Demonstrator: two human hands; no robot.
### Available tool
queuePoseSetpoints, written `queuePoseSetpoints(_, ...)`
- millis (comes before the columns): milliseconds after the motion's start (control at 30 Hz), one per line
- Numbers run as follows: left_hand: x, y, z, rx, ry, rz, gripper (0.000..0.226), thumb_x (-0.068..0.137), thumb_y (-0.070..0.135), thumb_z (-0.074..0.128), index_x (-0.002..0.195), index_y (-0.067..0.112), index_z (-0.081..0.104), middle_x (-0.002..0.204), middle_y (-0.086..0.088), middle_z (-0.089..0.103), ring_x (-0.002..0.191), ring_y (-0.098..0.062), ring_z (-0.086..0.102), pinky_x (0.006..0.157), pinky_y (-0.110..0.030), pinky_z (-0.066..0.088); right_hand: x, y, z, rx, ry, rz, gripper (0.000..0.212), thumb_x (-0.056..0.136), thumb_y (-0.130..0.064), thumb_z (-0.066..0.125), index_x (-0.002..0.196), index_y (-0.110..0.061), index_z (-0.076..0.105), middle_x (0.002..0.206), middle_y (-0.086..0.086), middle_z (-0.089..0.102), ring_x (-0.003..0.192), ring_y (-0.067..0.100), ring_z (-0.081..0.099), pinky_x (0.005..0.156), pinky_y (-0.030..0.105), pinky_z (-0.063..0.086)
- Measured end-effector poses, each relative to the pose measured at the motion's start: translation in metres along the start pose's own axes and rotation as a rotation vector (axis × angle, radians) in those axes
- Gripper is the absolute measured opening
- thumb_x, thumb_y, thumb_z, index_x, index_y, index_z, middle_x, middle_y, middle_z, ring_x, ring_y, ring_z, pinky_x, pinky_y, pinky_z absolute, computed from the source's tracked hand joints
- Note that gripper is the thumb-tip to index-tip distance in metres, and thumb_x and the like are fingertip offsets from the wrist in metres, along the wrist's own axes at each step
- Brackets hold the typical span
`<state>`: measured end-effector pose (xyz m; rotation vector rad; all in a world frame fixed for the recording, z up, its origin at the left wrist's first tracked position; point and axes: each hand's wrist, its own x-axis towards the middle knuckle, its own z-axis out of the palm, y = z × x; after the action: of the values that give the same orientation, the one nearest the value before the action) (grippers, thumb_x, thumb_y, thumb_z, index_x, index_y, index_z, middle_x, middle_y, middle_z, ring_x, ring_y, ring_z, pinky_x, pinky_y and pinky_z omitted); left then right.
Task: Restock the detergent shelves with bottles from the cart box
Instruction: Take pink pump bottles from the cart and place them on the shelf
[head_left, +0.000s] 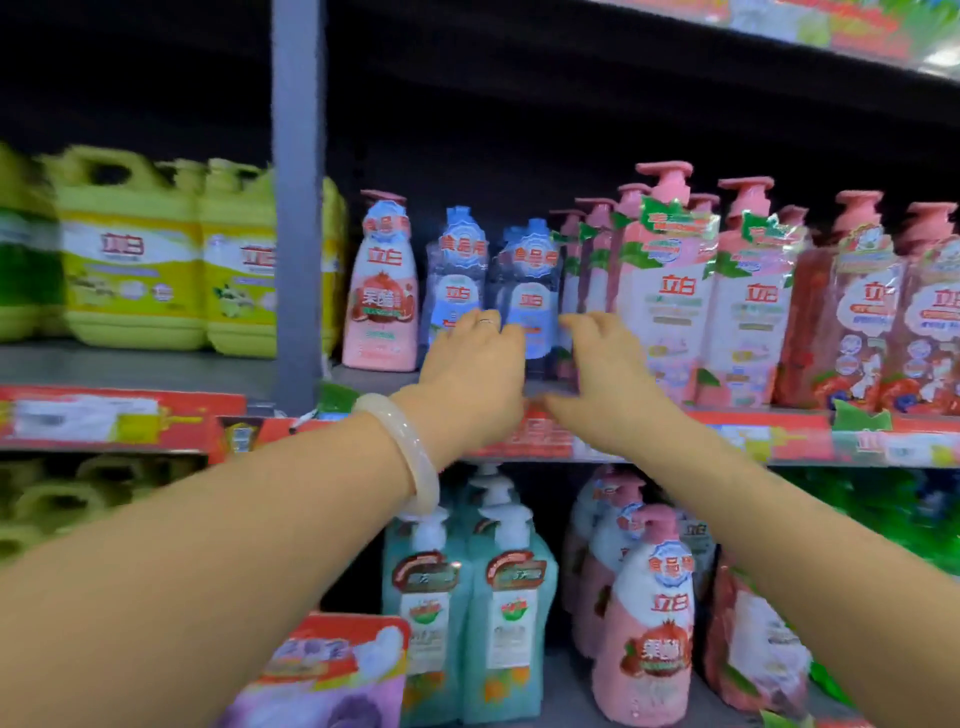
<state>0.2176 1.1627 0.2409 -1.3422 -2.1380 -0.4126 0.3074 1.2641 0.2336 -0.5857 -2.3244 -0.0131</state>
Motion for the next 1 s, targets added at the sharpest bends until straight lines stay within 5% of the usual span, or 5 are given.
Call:
queuePoseSetpoints(200, -0.114, -0.106, -0.048, 0.223, -0.126, -0.163, 0.048, 0.086, 0.032, 0.062, 0.125, 0.010, 0.045, 0.128, -0.011, 0.047, 0.123, -0.030, 0.045, 0.093, -0.041, 0.043, -0.025, -0.150, 0.044, 0.010, -0.192, -0.183, 0.076, 0.077, -0.034, 0.071, 0.138, -0.009, 0.034, 0.134, 0.017, 0.036, 0.127, 0.035, 0.036, 0.103, 0.042, 0.037)
queuePoseSetpoints(533, -0.390, -0.288, -0.132, 0.446, -0.402, -0.682, 0.045, 0.086, 0.023, 0.061, 0.126, 0.009, 0.046, 0.129, -0.013, 0.047, 0.124, -0.032, 0.045, 0.095, -0.043, 0.044, -0.154, -0.449, 0.132, 0.120, -0.590, -0.563, 0.065, 0.082, -0.037, 0.068, 0.132, -0.008, 0.038, 0.134, 0.017, 0.039, 0.126, 0.036, 0.038, 0.101, 0.039, 0.037)
queuePoseSetpoints(1000, -0.712, -0.422, -0.223, 0.473, -0.636, -1.307, 0.052, 0.084, 0.031, 0.065, 0.129, 0.014, 0.045, 0.128, -0.009, 0.047, 0.121, -0.029, 0.046, 0.091, -0.041, 0.046, -0.337, -0.774, 0.175, 0.269, -0.903, -1.174, 0.067, 0.081, -0.036, 0.067, 0.133, -0.009, 0.035, 0.137, 0.015, 0.034, 0.130, 0.037, 0.032, 0.104, 0.045, 0.035)
